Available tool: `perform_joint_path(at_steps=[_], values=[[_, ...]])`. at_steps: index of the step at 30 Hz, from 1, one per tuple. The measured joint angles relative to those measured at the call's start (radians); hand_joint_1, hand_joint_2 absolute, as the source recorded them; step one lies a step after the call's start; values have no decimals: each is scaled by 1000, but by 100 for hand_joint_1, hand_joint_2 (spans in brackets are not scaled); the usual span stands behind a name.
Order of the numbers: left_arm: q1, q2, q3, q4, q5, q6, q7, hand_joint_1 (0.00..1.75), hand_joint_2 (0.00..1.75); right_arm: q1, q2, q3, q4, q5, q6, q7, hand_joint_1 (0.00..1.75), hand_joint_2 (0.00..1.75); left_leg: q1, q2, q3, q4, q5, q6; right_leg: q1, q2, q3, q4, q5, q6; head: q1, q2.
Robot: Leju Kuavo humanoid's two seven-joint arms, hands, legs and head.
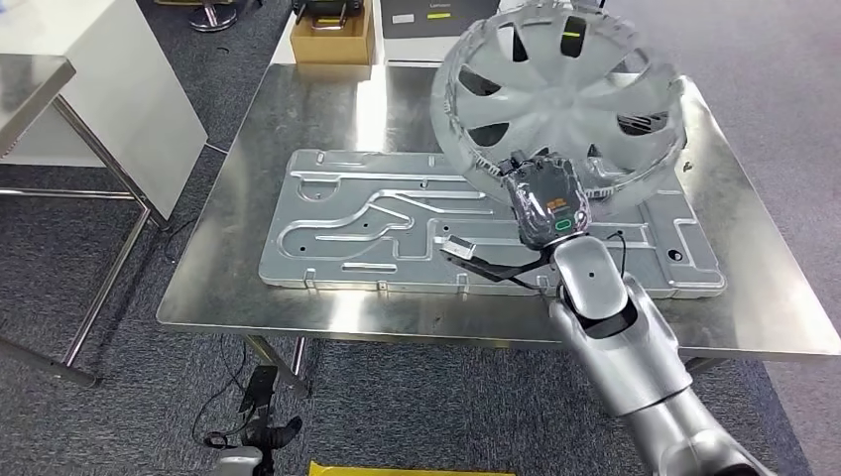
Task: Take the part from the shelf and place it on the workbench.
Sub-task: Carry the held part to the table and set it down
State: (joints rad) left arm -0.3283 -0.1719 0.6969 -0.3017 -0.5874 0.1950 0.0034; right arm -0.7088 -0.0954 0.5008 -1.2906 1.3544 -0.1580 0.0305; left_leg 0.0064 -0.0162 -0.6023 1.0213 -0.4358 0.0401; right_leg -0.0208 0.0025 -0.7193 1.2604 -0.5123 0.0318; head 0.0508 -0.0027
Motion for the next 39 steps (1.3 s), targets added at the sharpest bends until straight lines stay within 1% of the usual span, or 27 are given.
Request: perform_joint_path(at_steps=[1, 2, 3, 5, 7, 9, 10, 12, 13, 14, 15, 17, 18, 19, 22, 24, 25, 27, 28, 29, 30, 32, 33, 34, 37, 38, 39], values=[[1, 0, -3, 0, 5, 1, -2, 0, 175, -24, -4, 18, 49, -7, 9, 7, 0, 0, 2, 1, 5, 4, -9, -5, -2, -1, 20, -62, 44, 2, 0, 0], [0, 0, -6, 0, 9, 3, -4, 0, 175, -45, -6, 34, 94, -28, 19, 15, 0, 0, 3, 1, 8, 9, -16, -10, 0, -1, 40, -119, 77, 1, 1, 0], [-4, 0, -10, 0, 12, 6, -5, 0, 175, -62, -7, 48, 137, -50, 31, 21, 0, 0, 4, 1, 8, 12, -21, -15, 1, -1, 58, -163, 89, -3, 2, 0], [-10, 1, -22, 0, 17, 13, -5, 0, 175, -79, -6, 70, 204, -68, 45, 30, 0, 0, 3, 0, 1, 13, -22, -25, 8, 0, 70, -196, 80, -16, 3, 0], [-11, 2, -32, -1, 25, 20, -4, 0, 87, -85, -3, 82, 249, -78, 47, 34, 0, 0, 4, 0, -4, 12, -24, -33, 7, 0, 74, -206, 72, -30, 2, 0], [-11, 4, -38, -2, 43, 32, -7, 0, 0, -100, 2, 87, 290, -90, 46, 33, 0, 0, 6, 5, -25, 58, -49, -40, 5, -1, 83, -212, 69, -41, 2, 0], [-11, 5, -41, -2, 52, 39, -10, 0, 0, -106, 5, 91, 308, -97, 45, 31, 0, 0, 6, 8, -52, 111, -71, -42, 5, -2, 89, -215, 67, -47, 2, 0], [-9, 6, -46, -2, 62, 49, -12, 0, 0, -113, 12, 100, 337, -106, 43, 24, 0, 0, 6, 9, -125, 243, -111, -44, 9, -2, 99, -216, 60, -55, 2, 0], [-6, 8, -48, -2, 65, 51, -10, 0, 0, -114, 16, 105, 347, -110, 42, 21, 0, 0, 6, 9, -154, 285, -114, -43, 12, -1, 104, -216, 57, -58, 2, 0], [-5, 10, -50, -2, 70, 52, -8, 0, 0, -114, 19, 108, 355, -113, 41, 17, 0, 0, 5, 9, -168, 291, -98, -40, 14, 0, 109, -216, 53, -59, 2, 0], [-4, 14, -51, -2, 76, 52, -7, 0, 0, -116, 23, 111, 362, -118, 40, 12, 0, 0, 5, 9, -162, 260, -65, -36, 16, 2, 114, -216, 50, -60, 1, 0], [-4, 23, -51, -2, 93, 52, -5, 0, 0, -124, 32, 115, 369, -129, 33, 1, 0, 0, 1, 9, -111, 131, 14, -24, 20, 5, 125, -215, 41, -58, 2, 0], [-5, 28, -51, -2, 102, 52, -4, 0, 0, -129, 37, 116, 371, -134, 29, -3, 0, 0, -2, 8, -85, 73, 35, -19, 22, 6, 127, -215, 38, -56, 2, 0], [-5, 32, -51, -2, 111, 54, -2, 0, 0, -133, 42, 119, 373, -139, 25, -6, 0, 0, -5, 8, -68, 36, 43, -15, 23, 8, 127, -215, 36, -53, 2, 0], [-4, 41, -51, -2, 130, 63, 6, 0, 0, -137, 53, 128, 367, -150, 22, -11, 0, 0, -6, 9, -57, 10, 41, -11, 22, 8, 124, -216, 33, -41, 2, 0], [-2, 45, -51, -2, 137, 65, 8, 0, 0, -138, 58, 133, 348, -154, 25, -8, 0, 0, -2, 10, -53, -1, 47, -6, 21, 5, 112, -185, 6, -33, 3, 0], [-1, 47, -51, -2, 140, 64, 8, 0, 0, -139, 60, 136, 335, -154, 29, -4, 0, 0, 0, 10, -51, -5, 50, -4, 20, 4, 94, -142, -22, -29, 3, 0], [3, 49, -51, -2, 148, 60, 8, 0, 0, -139, 63, 146, 306, -155, 39, 4, 0, 0, -1, 10, -51, -4, 50, -2, 16, 3, 39, -17, -84, -23, 3, 0], [6, 51, -51, -2, 151, 57, 8, 0, 0, -137, 64, 152, 291, -156, 44, 7, 0, 0, -1, 11, -52, -4, 50, -2, 13, 3, 15, 36, -102, -20, 3, 0], [11, 52, -51, -2, 153, 54, 8, 0, 0, -134, 65, 157, 270, -158, 48, 10, 0, 0, -1, 11, -52, -2, 50, -2, 10, 3, 6, 56, -100, -17, 3, 0], [15, 54, -51, -3, 156, 51, 8, 0, 0, -132, 66, 161, 247, -160, 51, 12, 0, 0, -1, 11, -53, 0, 50, -2, 7, 2, 15, 38, -79, -16, 3, 0], [24, 57, -51, -6, 162, 47, 6, 0, 0, -132, 67, 170, 190, -166, 57, 16, 0, 0, -1, 10, -54, 5, 50, -4, 0, 1, 77, -84, -14, -13, 3, 0], [27, 58, -51, -9, 165, 45, 5, 0, 0, -134, 68, 173, 165, -168, 59, 18, 0, 0, -2, 10, -57, 10, 50, -8, 1, 1, 106, -144, 7, -14, 3, 0], [29, 59, -51, -12, 166, 44, 3, 0, 0, -134, 69, 177, 140, -169, 60, 19, 0, 0, -3, 9, -60, 13, 52, -13, 2, 2, 124, -184, 19, -17, 3, 0], [42, 60, -52, -21, 170, 43, -2, 0, 0, -131, 69, 185, 77, -170, 61, 21, 0, 0, -2, 8, -66, 11, 63, -34, 9, 4, 125, -206, 33, -36, 2, 0], [48, 60, -52, -23, 172, 42, -3, 0, 0, -131, 69, 186, 61, -171, 61, 22, 0, 0, 0, 8, -70, 15, 57, -40, 9, 3, 123, -209, 41, -44, 2, 0], [53, 60, -52, -25, 174, 42, -5, 0, 0, -130, 69, 187, 46, -171, 61, 23, 0, 0, 3, 8, -79, 34, 35, -44, 9, 2, 119, -213, 50, -52, 2, 0]])
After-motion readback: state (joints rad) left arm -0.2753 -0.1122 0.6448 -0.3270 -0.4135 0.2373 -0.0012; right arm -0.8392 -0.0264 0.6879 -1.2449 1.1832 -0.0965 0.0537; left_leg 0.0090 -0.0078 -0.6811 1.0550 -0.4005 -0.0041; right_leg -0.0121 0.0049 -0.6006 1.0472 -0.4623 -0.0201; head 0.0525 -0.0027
